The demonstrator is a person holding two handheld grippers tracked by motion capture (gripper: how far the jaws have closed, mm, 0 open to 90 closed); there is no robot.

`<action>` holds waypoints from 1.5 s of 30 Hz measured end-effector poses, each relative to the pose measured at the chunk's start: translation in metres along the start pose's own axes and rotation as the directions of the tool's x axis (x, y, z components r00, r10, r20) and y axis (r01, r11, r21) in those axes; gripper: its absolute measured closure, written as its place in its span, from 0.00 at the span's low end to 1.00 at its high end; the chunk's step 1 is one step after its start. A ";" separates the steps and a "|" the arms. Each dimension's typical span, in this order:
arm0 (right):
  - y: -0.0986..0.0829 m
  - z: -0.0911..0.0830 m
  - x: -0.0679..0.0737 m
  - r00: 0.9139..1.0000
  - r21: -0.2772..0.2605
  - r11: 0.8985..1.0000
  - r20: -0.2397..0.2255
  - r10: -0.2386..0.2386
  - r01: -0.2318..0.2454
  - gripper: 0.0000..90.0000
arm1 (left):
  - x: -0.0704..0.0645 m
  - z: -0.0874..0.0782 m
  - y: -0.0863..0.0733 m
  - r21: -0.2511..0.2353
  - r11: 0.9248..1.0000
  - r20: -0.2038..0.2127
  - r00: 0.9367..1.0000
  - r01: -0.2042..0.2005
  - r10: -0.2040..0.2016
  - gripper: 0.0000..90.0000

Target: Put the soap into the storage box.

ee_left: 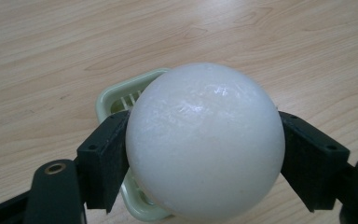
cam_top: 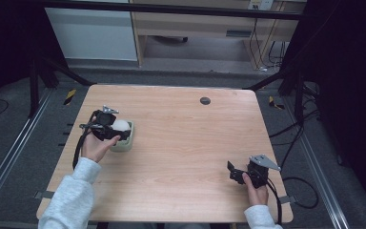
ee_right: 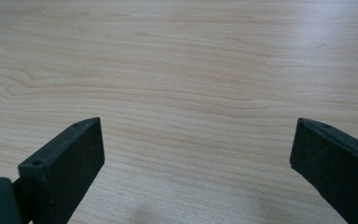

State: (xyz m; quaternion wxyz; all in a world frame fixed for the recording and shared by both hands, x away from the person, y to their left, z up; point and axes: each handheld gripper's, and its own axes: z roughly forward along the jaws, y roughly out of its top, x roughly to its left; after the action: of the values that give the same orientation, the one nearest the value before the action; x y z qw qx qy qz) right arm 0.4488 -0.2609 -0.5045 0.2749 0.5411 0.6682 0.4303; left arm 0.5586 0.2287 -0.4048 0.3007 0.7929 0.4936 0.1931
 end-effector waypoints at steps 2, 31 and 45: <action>0.000 0.000 0.000 1.000 -0.001 1.000 0.000 0.002 -0.002 0.04 | 0.003 0.004 0.000 0.002 1.000 -0.005 1.000 0.007 -0.007 0.26; 0.000 0.001 0.000 1.000 -0.001 1.000 0.006 -0.003 0.003 0.04 | 0.016 0.040 -0.018 0.070 0.997 -0.029 0.999 0.044 -0.042 0.26; 0.000 0.001 0.000 1.000 0.001 1.000 0.006 -0.002 0.002 0.04 | 0.017 0.045 -0.022 0.083 0.995 -0.022 0.998 0.053 -0.052 0.26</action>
State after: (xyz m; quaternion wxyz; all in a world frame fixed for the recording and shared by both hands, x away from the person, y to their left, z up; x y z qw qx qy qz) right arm 0.4498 -0.2610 -0.5050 0.2770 0.5419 0.6679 0.4284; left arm 0.5782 0.2387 -0.4531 0.2672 0.7895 0.5249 0.1724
